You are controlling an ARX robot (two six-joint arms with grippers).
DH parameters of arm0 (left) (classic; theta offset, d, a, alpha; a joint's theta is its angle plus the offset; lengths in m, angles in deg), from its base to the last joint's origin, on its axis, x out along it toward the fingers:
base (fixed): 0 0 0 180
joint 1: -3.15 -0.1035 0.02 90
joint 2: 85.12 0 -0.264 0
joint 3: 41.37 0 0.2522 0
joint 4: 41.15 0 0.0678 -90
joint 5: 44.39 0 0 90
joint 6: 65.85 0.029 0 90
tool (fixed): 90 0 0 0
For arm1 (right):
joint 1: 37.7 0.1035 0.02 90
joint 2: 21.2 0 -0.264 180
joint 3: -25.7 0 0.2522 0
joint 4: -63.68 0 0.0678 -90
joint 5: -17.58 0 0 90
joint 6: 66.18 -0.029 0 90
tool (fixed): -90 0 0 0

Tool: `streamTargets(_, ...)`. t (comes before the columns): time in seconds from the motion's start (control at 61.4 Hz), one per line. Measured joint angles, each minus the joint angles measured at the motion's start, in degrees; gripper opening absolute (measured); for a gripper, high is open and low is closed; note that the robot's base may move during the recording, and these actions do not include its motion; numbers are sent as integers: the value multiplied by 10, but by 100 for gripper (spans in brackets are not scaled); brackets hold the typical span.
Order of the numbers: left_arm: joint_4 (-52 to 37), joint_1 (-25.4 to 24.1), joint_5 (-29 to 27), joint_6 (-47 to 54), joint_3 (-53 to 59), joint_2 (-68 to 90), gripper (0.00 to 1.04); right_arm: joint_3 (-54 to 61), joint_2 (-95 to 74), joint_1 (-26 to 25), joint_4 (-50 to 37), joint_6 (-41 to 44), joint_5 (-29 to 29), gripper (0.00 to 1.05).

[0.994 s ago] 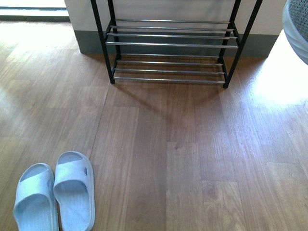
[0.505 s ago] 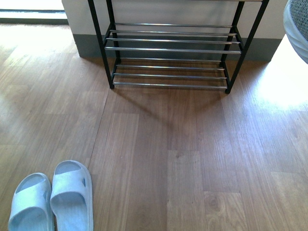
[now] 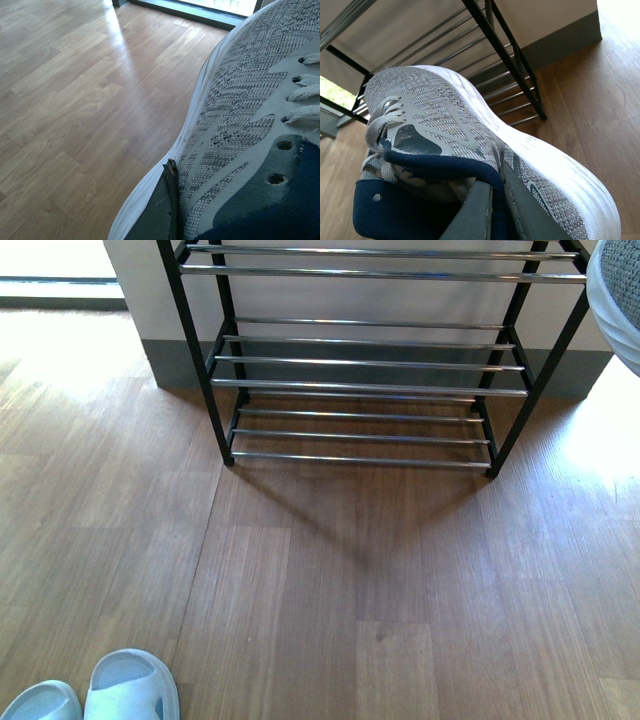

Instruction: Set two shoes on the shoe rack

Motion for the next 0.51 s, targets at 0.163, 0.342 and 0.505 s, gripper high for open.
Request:
streamTargets(0.163, 0, 0, 0, 0, 0, 0, 2, 0, 0, 0, 0, 0, 2, 1)
streamTargets(0.342, 0, 0, -7, 0, 1, 0, 2, 0, 0, 2, 0, 0, -7, 1)
streamTargets(0.505, 0, 2, 2, 0, 1, 0, 2, 0, 0, 0, 0, 0, 7, 1)
